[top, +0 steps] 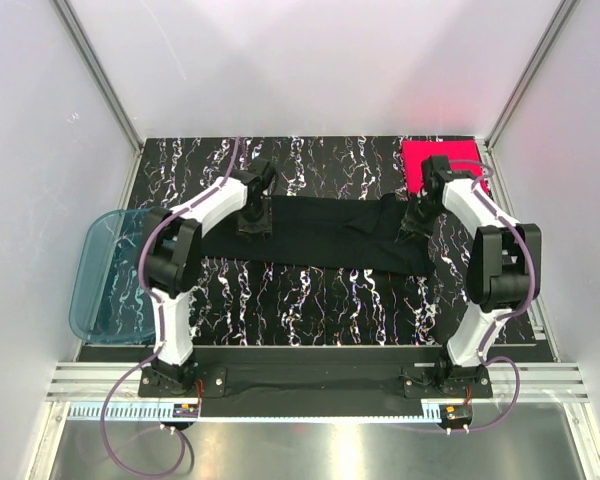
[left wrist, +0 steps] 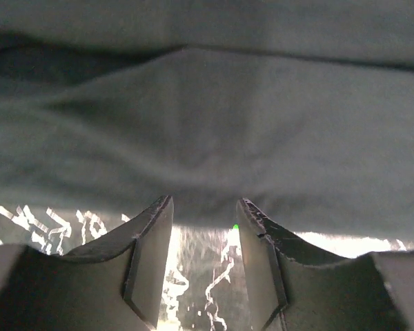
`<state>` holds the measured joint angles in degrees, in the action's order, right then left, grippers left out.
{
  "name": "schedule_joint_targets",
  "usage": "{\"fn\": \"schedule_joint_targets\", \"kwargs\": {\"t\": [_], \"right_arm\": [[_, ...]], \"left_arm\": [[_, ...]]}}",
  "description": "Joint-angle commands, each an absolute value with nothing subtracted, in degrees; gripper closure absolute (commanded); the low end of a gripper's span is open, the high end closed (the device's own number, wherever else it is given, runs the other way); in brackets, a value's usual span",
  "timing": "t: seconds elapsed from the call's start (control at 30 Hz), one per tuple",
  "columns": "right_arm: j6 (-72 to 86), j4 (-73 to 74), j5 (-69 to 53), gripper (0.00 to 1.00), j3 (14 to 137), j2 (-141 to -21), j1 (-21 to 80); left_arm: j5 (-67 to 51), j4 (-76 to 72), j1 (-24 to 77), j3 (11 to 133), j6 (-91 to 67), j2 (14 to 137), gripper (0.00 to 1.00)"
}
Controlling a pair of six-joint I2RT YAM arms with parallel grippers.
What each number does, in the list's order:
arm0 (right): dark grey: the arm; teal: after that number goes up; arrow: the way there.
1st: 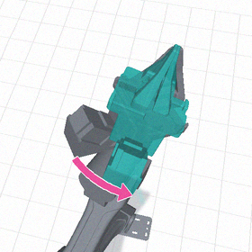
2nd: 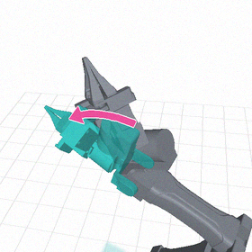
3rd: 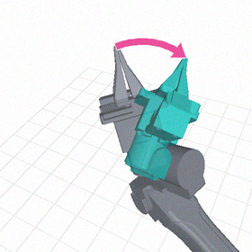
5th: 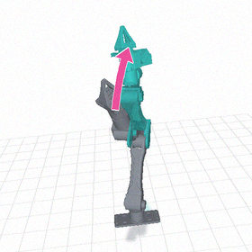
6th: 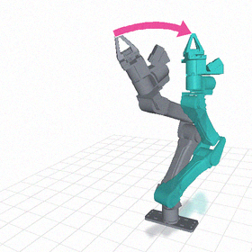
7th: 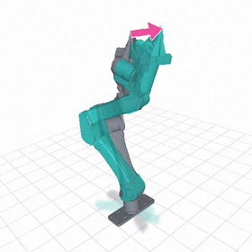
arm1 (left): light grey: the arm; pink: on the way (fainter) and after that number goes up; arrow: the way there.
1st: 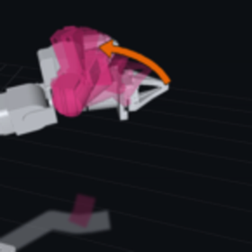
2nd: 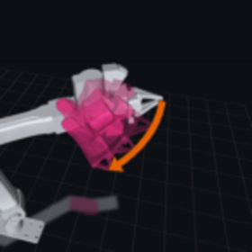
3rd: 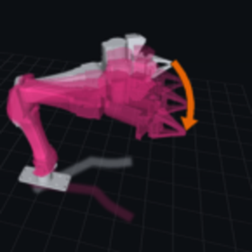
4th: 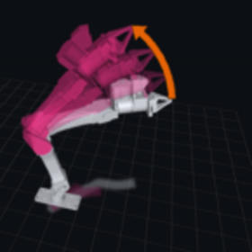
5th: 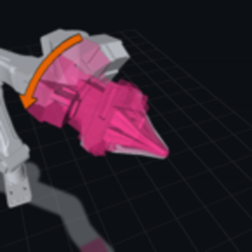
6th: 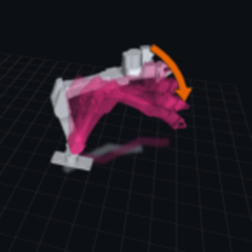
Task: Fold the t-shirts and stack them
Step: Fold the tshirt
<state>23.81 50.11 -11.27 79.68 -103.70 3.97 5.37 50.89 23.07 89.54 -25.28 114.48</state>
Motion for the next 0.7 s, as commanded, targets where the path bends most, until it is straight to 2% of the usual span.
{"fn": "schedule_joint_targets", "kwargs": {"t": [0.0,0.27,0.53,0.67], "right_arm": [[25.1,45.9,-14.3,0.82,77.1,-105.0,4.0],[25.6,47.7,-3.8,0.79,72.3,-106.2,2.4],[26.1,50.2,1.6,0.74,66.1,-103.0,-1.8],[24.6,51.5,2.5,0.72,65.2,-98.6,-2.5]], "left_arm": [[6.7,53.0,22.7,92.4,-24.9,117.1,0.53],[10.3,54.7,22.9,86.0,-26.5,120.4,0.52],[7.7,51.5,25.2,74.0,-28.3,115.1,0.51],[5.4,52.6,30.1,71.8,-27.6,112.1,0.5]]}}
